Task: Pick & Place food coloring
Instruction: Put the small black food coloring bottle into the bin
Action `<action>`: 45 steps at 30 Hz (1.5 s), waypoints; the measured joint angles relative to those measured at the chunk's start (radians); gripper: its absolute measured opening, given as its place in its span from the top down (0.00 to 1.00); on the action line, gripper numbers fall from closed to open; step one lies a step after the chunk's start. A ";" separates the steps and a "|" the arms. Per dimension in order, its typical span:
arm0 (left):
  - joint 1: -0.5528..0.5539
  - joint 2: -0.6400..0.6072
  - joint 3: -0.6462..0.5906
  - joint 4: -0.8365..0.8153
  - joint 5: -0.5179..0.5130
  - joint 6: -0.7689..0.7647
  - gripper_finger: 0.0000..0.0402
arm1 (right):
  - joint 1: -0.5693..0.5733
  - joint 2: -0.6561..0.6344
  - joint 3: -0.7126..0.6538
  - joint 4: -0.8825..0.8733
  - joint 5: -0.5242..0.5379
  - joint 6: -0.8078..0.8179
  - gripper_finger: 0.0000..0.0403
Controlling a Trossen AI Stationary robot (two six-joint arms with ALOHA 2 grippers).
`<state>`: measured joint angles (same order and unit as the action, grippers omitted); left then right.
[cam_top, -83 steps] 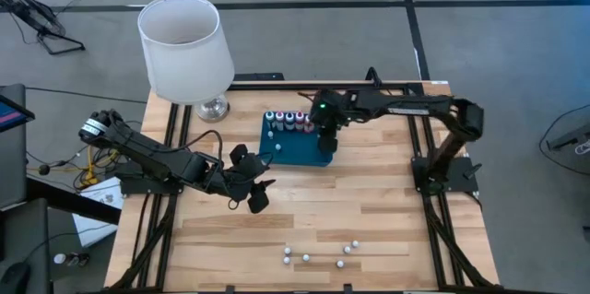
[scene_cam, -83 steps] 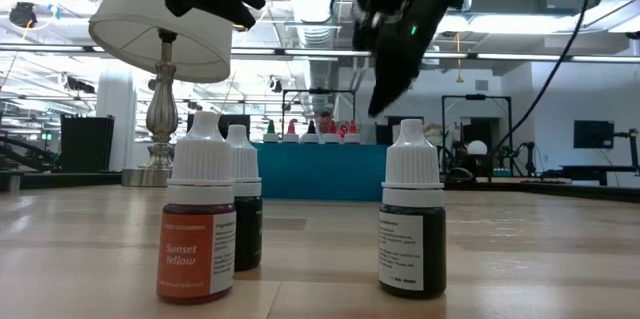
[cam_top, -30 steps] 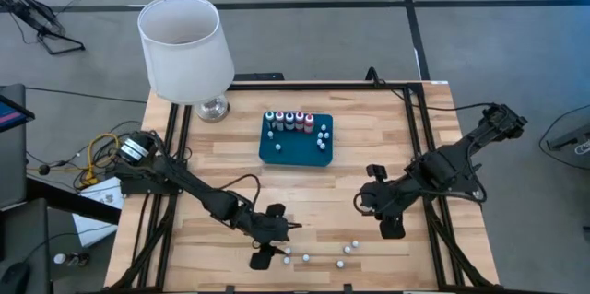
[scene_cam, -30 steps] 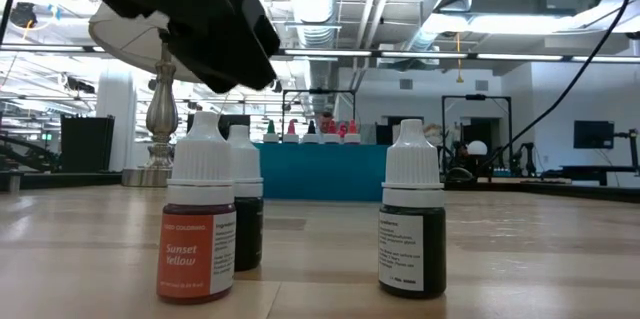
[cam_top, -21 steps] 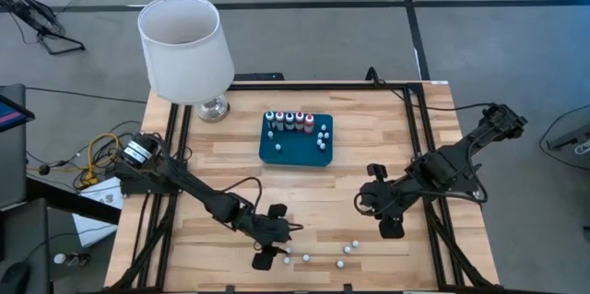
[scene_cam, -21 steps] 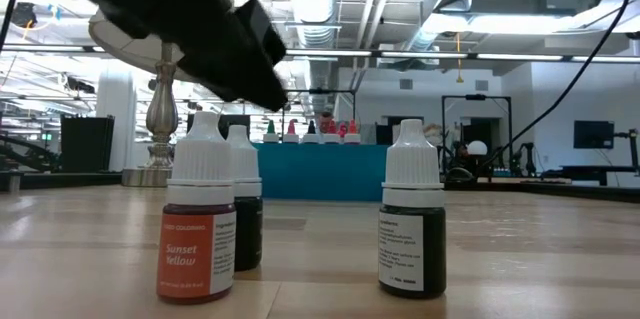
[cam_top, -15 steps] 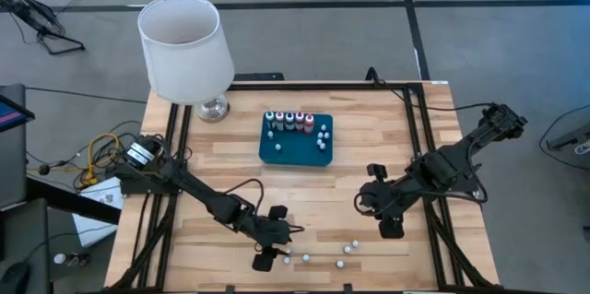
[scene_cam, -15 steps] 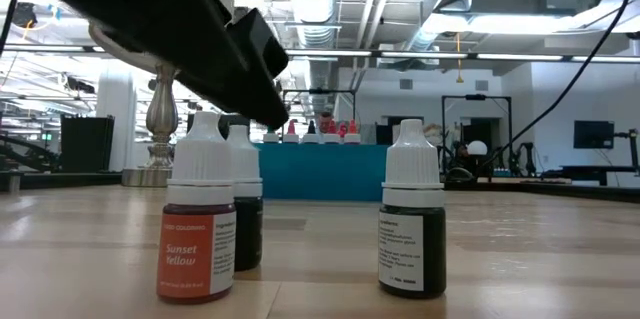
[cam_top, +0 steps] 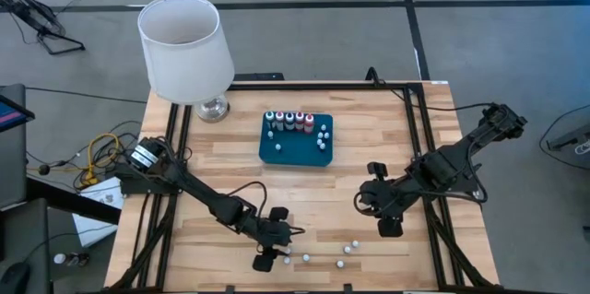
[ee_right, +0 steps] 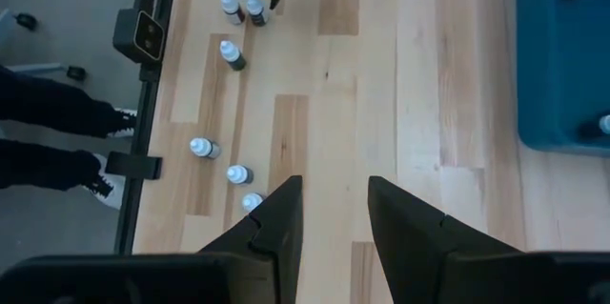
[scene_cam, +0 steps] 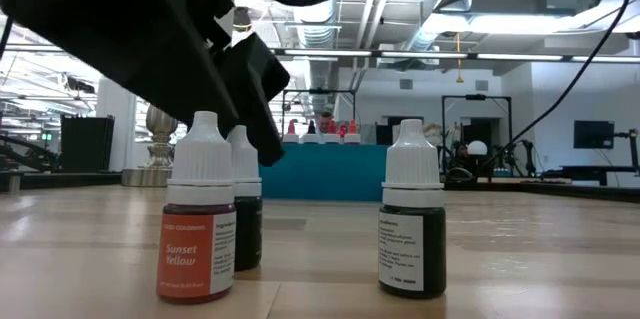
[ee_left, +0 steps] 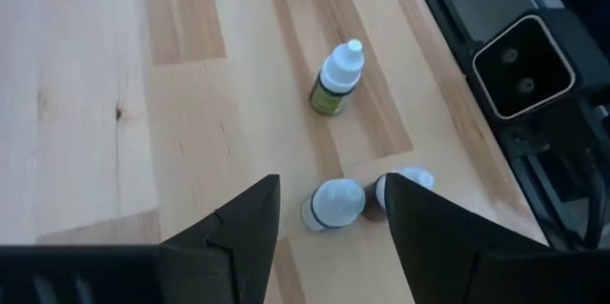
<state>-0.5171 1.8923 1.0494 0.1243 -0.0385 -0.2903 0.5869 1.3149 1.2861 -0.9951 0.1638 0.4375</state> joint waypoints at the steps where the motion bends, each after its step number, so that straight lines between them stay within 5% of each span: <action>1: 0.000 0.003 0.000 0.001 0.000 0.001 0.55 | 0.000 0.000 0.000 0.000 0.000 0.000 0.73; 45: 0.001 0.009 -0.008 -0.008 -0.084 0.026 0.55 | 0.000 0.000 0.000 0.001 0.049 0.009 0.73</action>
<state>-0.5159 1.9015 1.0416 0.1159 -0.1222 -0.2646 0.5869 1.3150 1.2861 -0.9939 0.2124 0.4465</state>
